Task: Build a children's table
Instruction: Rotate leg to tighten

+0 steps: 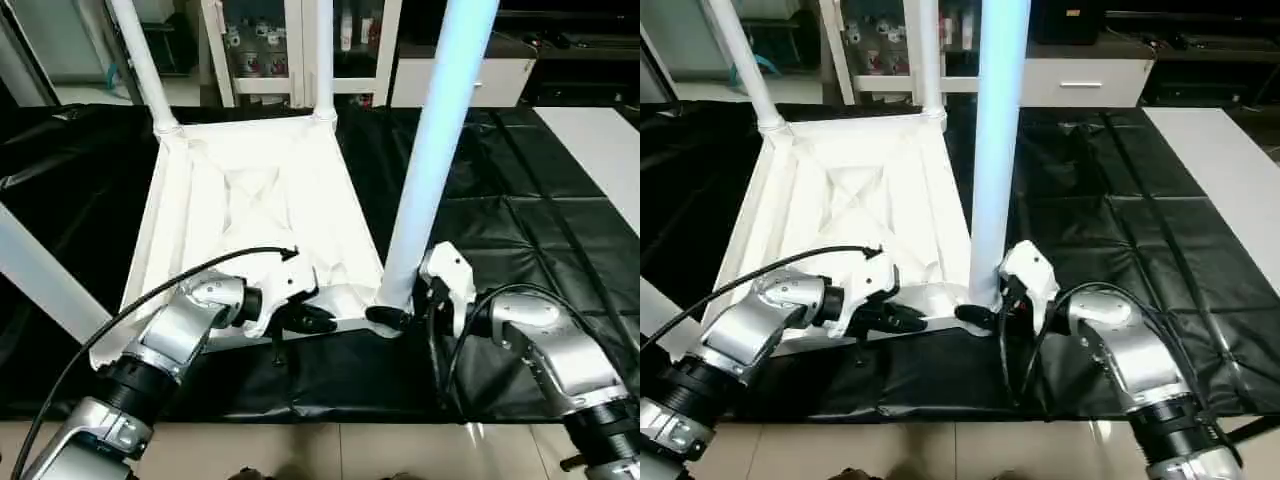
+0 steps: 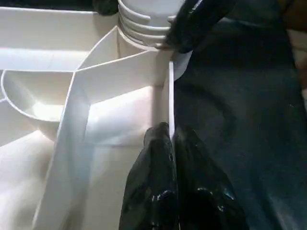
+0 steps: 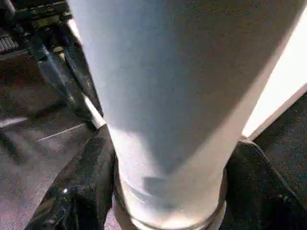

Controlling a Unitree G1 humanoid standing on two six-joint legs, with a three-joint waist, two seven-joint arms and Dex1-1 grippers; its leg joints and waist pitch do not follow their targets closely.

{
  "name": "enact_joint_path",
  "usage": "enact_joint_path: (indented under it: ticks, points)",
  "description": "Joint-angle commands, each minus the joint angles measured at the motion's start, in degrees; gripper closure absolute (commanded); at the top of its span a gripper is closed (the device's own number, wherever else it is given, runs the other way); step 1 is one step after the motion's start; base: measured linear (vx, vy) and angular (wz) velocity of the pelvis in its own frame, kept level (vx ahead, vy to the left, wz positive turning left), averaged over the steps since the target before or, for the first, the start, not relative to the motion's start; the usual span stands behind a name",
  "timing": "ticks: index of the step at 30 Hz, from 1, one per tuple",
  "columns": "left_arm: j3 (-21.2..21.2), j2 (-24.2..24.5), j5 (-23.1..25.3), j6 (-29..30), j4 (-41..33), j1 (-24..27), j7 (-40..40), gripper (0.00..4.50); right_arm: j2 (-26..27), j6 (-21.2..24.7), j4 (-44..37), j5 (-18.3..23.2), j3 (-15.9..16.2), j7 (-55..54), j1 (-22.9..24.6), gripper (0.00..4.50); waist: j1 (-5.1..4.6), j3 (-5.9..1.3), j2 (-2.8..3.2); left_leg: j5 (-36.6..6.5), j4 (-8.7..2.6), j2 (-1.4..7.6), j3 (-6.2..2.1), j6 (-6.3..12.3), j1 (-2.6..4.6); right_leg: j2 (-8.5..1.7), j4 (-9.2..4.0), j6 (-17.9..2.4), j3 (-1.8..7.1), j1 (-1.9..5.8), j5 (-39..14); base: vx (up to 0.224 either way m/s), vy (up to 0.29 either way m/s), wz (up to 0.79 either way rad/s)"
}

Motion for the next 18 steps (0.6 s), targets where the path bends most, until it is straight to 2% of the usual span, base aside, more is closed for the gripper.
enact_joint_path:
  ticks: [1, 2, 3, 4, 5, 6, 8, 10, 12, 13, 14, 15, 16, 18]
  points:
    - [0.53, -4.16, 0.61, 0.23, 2.91, -2.51, 5.33, 4.5, 4.32, -0.54, 6.57, -3.54, -4.17, -14.19, -4.08, 1.8, -0.5, -3.48, -0.55, -8.07, -4.29, 2.45, -1.08, 3.57, 0.85, -2.36, -3.58, -15.88, 1.68, 2.69, -6.84, 0.0, 0.0, 0.0]
    - [0.96, -5.64, 1.07, 0.36, 4.7, -3.44, 7.72, 4.5, 6.33, -0.21, 8.83, -3.96, -5.58, -18.97, -5.35, 1.81, -1.15, -3.26, -0.59, -11.49, -4.46, 2.2, -1.16, 1.18, 1.01, -2.33, -4.07, -14.89, 1.66, 2.43, -12.62, 0.0, 0.0, 0.0]
    - [1.69, -8.09, 1.86, 0.43, 7.86, -5.23, 12.03, 4.5, 9.32, 0.49, 12.04, -3.89, -7.7, -25.63, -7.25, 1.81, -1.29, -3.36, -0.53, -13.05, -4.53, 2.18, -1.4, 0.25, 1.13, -2.48, -4.12, -14.2, 1.56, 2.59, -15.16, -0.061, -0.001, -0.03]
    - [1.91, -8.81, 2.06, 0.46, 8.83, -5.79, 13.29, 4.5, 10.18, 0.67, 13.0, -3.8, -8.31, -27.49, -7.82, 1.81, -1.96, -3.22, -0.48, -14.61, -4.67, 2.14, -1.48, -0.98, 1.08, -2.45, -4.44, -13.03, 1.64, 2.36, -17.97, -0.052, 0.003, -0.02]
    - [2.63, -10.9, 2.48, 0.3, 11.63, -7.45, 16.9, 4.5, 12.4, 0.62, 16.03, -3.36, -9.76, -31.89, -9.54, 1.81, -2.22, -3.42, -0.49, -15.36, -4.64, 2.12, -1.55, -1.46, 1.29, -2.43, -4.69, -12.37, 1.67, 2.27, -18.16, -0.052, 0.003, -0.02]
    - [3.49, -13.23, 2.71, 0.29, 14.82, -9.39, 20.79, 4.5, 14.52, -0.05, 19.54, -3.09, -10.85, -36.22, -11.58, 1.82, -2.29, -3.54, -0.31, -14.89, -4.57, 2.07, -1.64, -1.47, 1.16, -2.47, -4.55, -12.44, 1.7, 2.43, -16.98, 0.0, 0.0, 0.0]
    - [4.59, -15.85, 3.05, 0.52, 18.62, -11.76, 26.05, 4.5, 16.58, -1.34, 23.7, -3.54, -11.42, -41.4, -14.16, 1.82, -2.65, -3.78, -0.4, -13.24, -4.37, 1.92, -1.47, -0.75, 1.07, -2.32, -4.45, -13.19, 1.72, 2.44, -13.0, 0.0, 0.0, 0.0]
    - [5.0, -16.68, 3.28, 0.62, 19.88, -12.56, 28.14, 4.5, 17.27, -1.86, 25.14, -3.98, -11.57, -43.33, -15.08, 1.82, -2.4, -3.98, -0.47, -10.35, -4.12, 1.76, -1.41, 0.89, 0.66, -2.42, -4.24, -13.81, 1.67, 2.86, -9.59, 0.0, 0.0, 0.0]
    - [6.95, -19.4, 4.46, 0.04, 25.2, -15.64, 36.17, 4.5, 20.24, -4.31, 30.81, -4.75, -13.29, -50.44, -18.71, 1.82, -2.41, -4.22, -0.08, -7.6, -3.84, 1.75, -1.32, 2.35, 0.45, -2.41, -3.79, -14.8, 1.64, 2.98, -5.53, 0.0, 0.0, 0.0]
    - [6.98, -19.45, 4.48, 0.0, 25.33, -15.7, 36.27, 4.5, 20.31, -4.37, 30.94, -4.77, -13.32, -50.58, -18.8, 1.82, -2.5, -4.41, -0.21, -6.31, -3.77, 1.68, -1.34, 3.02, 0.57, -2.22, -3.67, -15.54, 1.46, 3.05, -3.53, 0.0, 0.0, 0.0]
    - [7.6, -20.52, 4.99, -1.13, 28.28, -17.32, 38.53, 4.5, 22.12, -5.94, 34.32, -5.35, -14.16, -53.73, -20.98, 1.82, -2.37, -4.51, 0.01, -5.54, -3.62, 1.71, -1.25, 3.96, 0.68, -2.32, -3.64, -16.28, 1.45, 2.86, -2.11, 0.0, 0.0, 0.0]
    - [7.57, -20.72, 5.21, -2.12, 29.14, -17.92, 38.81, 4.5, 23.15, -7.21, 35.5, -5.72, -13.83, -53.78, -22.03, 1.82, -2.26, -4.62, 0.2, -4.82, -3.58, 1.74, -1.35, 4.41, 0.53, -2.36, -3.37, -16.55, 1.37, 3.1, -0.95, 0.0, 0.0, 0.0]
    - [7.58, -20.8, 5.25, -2.51, 29.6, -18.21, 38.88, 4.5, 23.58, -7.88, 36.09, -5.78, -13.77, -53.69, -22.51, 1.82, -2.23, -4.61, 0.13, -4.04, -3.53, 1.7, -1.28, 5.36, 0.44, -2.3, -3.25, -16.94, 1.3, 3.07, 0.76, 0.0, 0.0, 0.0]
    - [7.33, -20.47, 5.37, -2.85, 29.55, -18.27, 38.07, 4.5, 24.32, -9.5, 35.39, -4.8, -14.21, -51.87, -22.57, 1.82, -2.04, -4.46, 0.17, -4.74, -3.56, 1.83, -1.23, 6.5, 0.36, -2.52, -3.29, -17.14, 1.23, 3.26, 0.81, 0.0, 0.0, 0.0]
